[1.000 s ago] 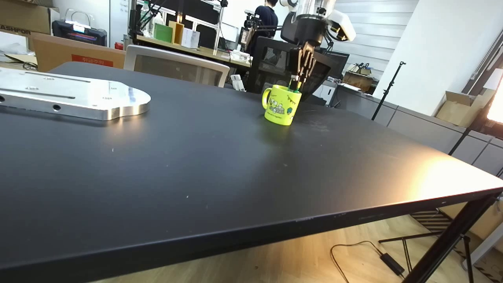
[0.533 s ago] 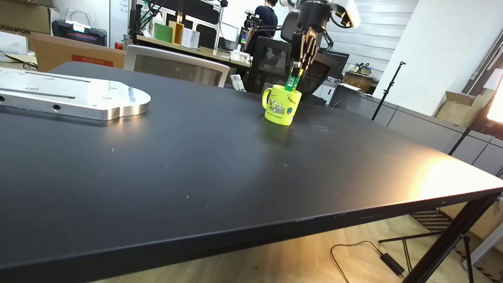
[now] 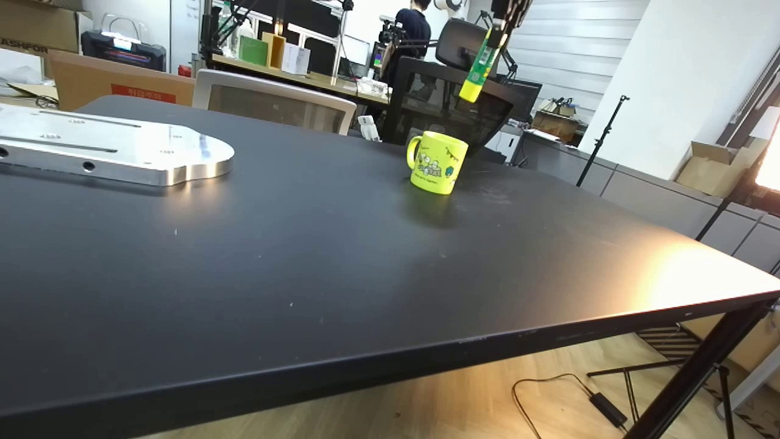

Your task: Remove the object from the cup and put it on the table

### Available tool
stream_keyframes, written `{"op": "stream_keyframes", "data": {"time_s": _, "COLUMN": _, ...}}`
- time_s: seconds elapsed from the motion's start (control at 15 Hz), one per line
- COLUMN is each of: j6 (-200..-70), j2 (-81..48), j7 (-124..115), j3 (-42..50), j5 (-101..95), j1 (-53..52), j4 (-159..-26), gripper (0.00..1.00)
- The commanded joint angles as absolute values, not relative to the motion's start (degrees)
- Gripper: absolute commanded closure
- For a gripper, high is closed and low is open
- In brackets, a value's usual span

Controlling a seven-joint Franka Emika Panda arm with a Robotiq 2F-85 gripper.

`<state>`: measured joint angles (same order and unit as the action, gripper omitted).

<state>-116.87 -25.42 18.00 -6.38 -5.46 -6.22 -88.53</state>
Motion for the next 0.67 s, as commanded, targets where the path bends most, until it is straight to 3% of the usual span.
{"op": "stream_keyframes", "data": {"time_s": 0.0, "j6": -120.2, "j2": -17.2, "j7": 20.3, "j3": -4.3, "j5": -6.9, "j1": -2.6, "j4": -97.5, "gripper": 0.91}}
{"op": "stream_keyframes", "data": {"time_s": 0.6, "j6": -119.0, "j2": -18.0, "j7": 25.3, "j3": 6.2, "j5": -6.9, "j1": 11.2, "j4": -97.1, "gripper": 0.91}}
